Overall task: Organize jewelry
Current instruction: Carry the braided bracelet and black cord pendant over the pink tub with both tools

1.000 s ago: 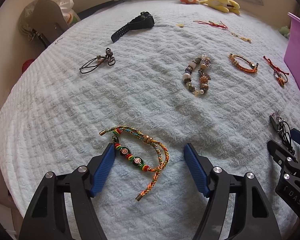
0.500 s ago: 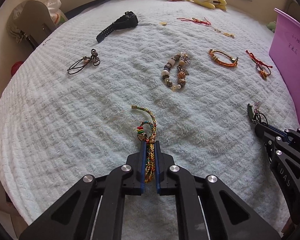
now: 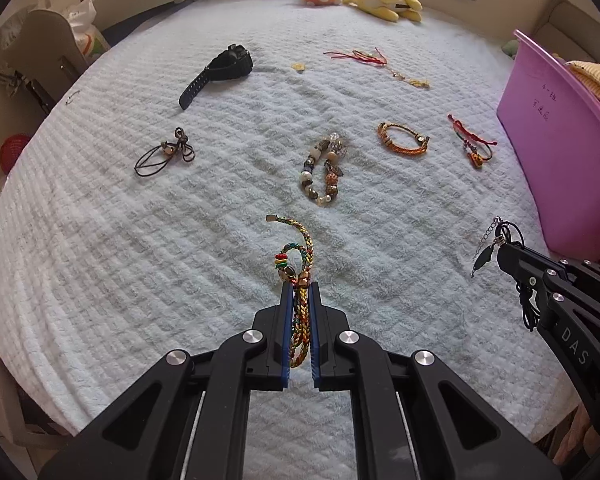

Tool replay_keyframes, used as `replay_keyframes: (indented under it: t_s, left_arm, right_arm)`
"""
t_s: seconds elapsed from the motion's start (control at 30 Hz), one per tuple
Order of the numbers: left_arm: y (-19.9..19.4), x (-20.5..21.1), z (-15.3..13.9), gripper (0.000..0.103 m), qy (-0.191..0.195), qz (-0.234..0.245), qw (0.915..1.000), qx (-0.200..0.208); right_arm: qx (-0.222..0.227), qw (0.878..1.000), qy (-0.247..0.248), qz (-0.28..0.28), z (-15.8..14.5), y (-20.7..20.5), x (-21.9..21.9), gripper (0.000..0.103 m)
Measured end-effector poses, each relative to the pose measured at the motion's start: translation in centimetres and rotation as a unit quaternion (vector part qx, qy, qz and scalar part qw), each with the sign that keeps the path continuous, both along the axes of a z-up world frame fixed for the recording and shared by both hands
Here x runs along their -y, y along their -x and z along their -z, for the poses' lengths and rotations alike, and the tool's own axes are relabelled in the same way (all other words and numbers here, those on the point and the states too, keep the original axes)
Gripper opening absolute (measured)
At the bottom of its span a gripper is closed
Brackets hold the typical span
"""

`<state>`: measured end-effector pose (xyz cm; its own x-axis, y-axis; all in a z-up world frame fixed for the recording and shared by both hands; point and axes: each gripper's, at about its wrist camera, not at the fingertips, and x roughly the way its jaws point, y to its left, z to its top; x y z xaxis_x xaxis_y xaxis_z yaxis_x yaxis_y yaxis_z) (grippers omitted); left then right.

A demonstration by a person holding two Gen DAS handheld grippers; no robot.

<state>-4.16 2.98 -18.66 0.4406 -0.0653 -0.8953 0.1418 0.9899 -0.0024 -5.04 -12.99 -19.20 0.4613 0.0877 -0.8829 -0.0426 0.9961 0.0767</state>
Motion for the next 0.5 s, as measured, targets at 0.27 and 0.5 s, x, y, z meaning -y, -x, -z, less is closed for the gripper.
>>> replay_keyframes:
  t_s: [0.27, 0.5]
  left_arm:
    - [-1.7, -0.4, -8.8, 0.008, 0.014, 0.05, 0.9986, 0.001]
    - [-3.6, 3.1, -16.6, 0.008, 0.032, 0.129, 0.9909, 0.02]
  right_arm:
    - [0.01, 0.999, -0.008, 0.046, -9.3, 1.3, 0.8, 0.004]
    - [0.036, 0.992, -0.012, 0.12, -18.0, 2.1, 4.7, 0.004]
